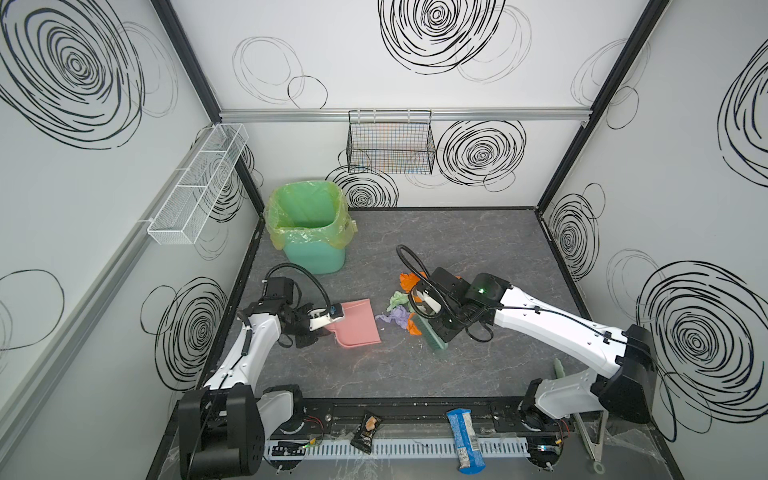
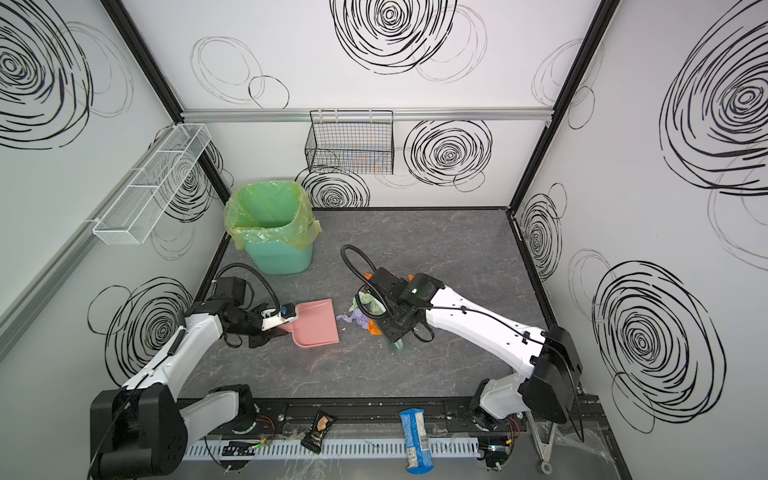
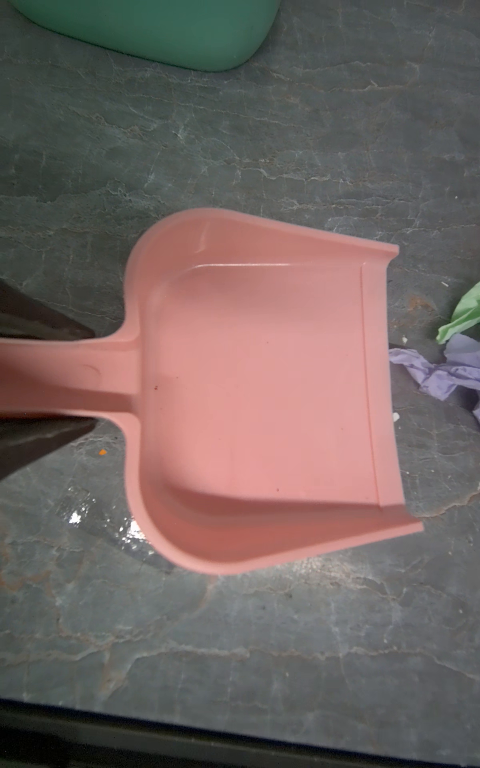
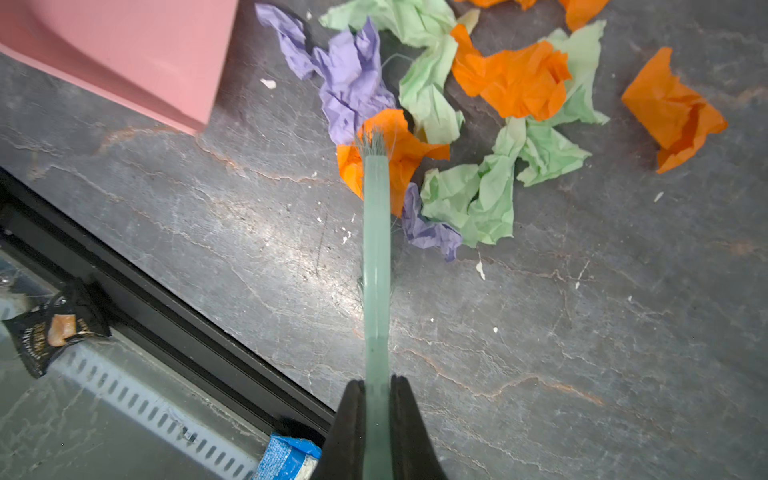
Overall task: Sweep away the paper scraps from the table
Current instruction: 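Sweep the scraps nearer the robot with the right brush toward the dustpan, then lift the right brush to the far side of the scraps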
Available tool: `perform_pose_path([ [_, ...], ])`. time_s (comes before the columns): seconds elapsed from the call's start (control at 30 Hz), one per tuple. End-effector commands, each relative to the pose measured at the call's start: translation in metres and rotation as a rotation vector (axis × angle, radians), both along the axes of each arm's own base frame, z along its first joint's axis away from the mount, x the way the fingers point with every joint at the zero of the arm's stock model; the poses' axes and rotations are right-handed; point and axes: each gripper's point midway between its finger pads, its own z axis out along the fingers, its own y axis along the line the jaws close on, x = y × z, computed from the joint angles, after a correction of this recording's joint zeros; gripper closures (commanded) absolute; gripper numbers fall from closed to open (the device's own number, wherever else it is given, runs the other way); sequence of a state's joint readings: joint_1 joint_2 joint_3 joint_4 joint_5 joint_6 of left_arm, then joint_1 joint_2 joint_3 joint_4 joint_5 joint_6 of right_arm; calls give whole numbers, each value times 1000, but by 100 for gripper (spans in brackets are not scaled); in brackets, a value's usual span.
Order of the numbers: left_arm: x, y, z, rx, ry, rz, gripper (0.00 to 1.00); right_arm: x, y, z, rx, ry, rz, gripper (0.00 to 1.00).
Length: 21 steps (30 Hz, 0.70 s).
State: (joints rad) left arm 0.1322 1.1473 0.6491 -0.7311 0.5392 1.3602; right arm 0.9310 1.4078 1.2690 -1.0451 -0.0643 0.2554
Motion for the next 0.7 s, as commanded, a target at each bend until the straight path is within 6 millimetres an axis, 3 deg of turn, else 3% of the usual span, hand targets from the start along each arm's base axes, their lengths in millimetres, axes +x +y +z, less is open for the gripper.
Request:
perform_pose_path([
  [0.0,4,5,-7,17,8,21,100,13,3,54,91,-123,4,100],
  [0.17,12,5,-4,11,11,25,100,52,-22,124,167,-364,-146,100],
  [0.23,16,4,-1,14,7,25,100,76,-50,137,112,-421,-284,100],
  [0.33,22,2,5,26,-6,25,100,111,-104,139,-148,-511,-539,100],
  [0.4,26,0,6,42,-16,22,100,129,-124,127,-286,-535,-612,100],
  [0.47,31,-3,6,66,-25,22,100,146,-135,103,-375,-489,-647,100],
  [0.67,37,-8,-1,124,-9,15,100,183,-141,51,-525,-397,-673,100],
])
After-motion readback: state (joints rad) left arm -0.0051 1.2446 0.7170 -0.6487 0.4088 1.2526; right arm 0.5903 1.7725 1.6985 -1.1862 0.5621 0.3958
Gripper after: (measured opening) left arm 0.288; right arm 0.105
